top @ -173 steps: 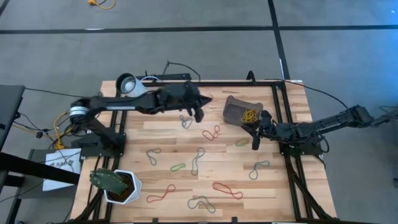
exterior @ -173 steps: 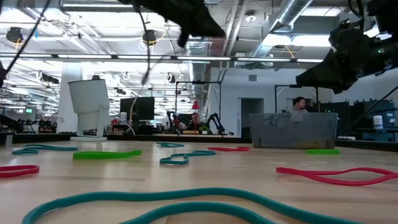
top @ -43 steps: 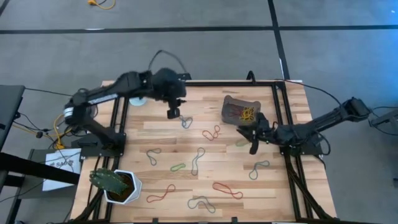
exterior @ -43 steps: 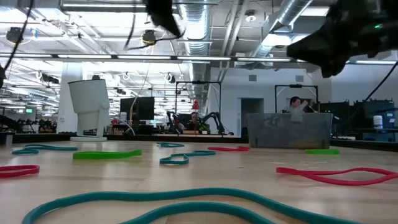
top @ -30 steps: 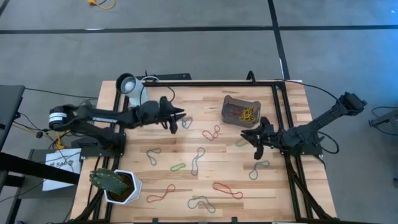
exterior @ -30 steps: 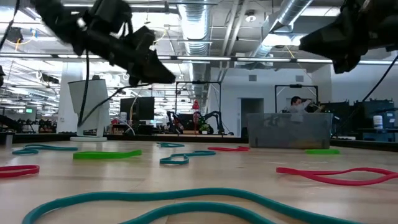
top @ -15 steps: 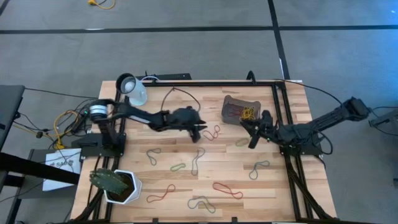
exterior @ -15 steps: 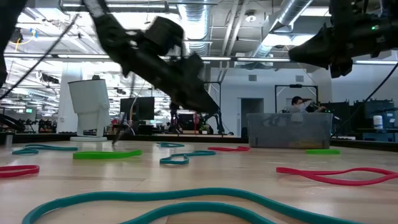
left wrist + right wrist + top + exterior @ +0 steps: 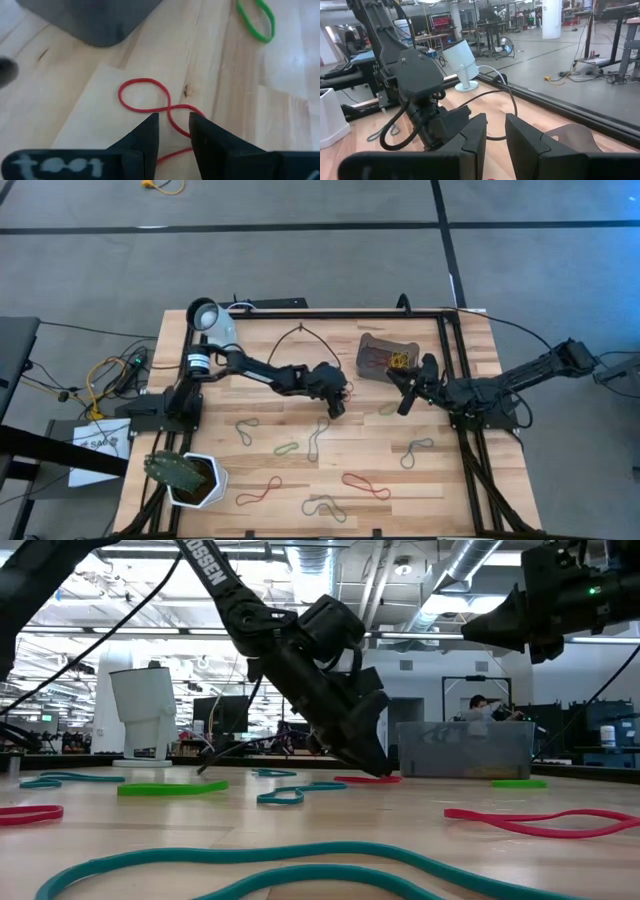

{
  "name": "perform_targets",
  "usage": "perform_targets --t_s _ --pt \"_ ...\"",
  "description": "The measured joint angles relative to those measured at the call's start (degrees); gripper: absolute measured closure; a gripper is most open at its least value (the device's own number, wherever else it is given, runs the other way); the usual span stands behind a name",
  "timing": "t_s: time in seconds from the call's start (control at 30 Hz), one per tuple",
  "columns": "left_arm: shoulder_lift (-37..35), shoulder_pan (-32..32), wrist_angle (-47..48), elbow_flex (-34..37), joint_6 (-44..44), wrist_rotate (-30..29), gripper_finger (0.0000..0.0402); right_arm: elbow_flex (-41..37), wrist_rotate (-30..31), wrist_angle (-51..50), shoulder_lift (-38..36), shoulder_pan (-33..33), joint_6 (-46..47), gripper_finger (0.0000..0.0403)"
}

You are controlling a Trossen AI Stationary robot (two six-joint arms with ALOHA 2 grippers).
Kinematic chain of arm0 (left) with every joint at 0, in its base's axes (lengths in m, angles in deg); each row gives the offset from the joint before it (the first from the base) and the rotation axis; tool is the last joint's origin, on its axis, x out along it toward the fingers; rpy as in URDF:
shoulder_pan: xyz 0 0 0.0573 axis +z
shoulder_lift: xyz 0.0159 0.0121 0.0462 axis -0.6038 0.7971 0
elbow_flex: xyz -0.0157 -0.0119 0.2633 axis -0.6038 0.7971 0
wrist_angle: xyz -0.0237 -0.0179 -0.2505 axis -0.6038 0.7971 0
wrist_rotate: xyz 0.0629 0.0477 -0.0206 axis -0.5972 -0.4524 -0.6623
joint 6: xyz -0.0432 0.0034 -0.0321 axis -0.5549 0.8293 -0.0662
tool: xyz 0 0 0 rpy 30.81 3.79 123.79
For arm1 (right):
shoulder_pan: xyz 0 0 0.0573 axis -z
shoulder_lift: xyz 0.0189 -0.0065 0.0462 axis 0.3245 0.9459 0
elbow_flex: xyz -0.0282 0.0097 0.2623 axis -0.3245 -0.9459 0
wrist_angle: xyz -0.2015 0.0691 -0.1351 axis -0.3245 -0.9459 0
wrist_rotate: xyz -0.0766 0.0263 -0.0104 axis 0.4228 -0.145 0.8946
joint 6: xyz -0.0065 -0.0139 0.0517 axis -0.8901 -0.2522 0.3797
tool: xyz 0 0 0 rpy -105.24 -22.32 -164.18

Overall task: Pick and place rubber bands into bin
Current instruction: Put the red rubber band into the black container

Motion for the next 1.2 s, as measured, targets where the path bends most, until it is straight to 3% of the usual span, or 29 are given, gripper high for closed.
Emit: perform_targets --t_s 1.2 --pt "0.80 -2.54 -0.48 -0.05 -2.43 -5.78 0.0306 0.00 -2.73 0.87 0.00 -0.07 0.51 0.0337"
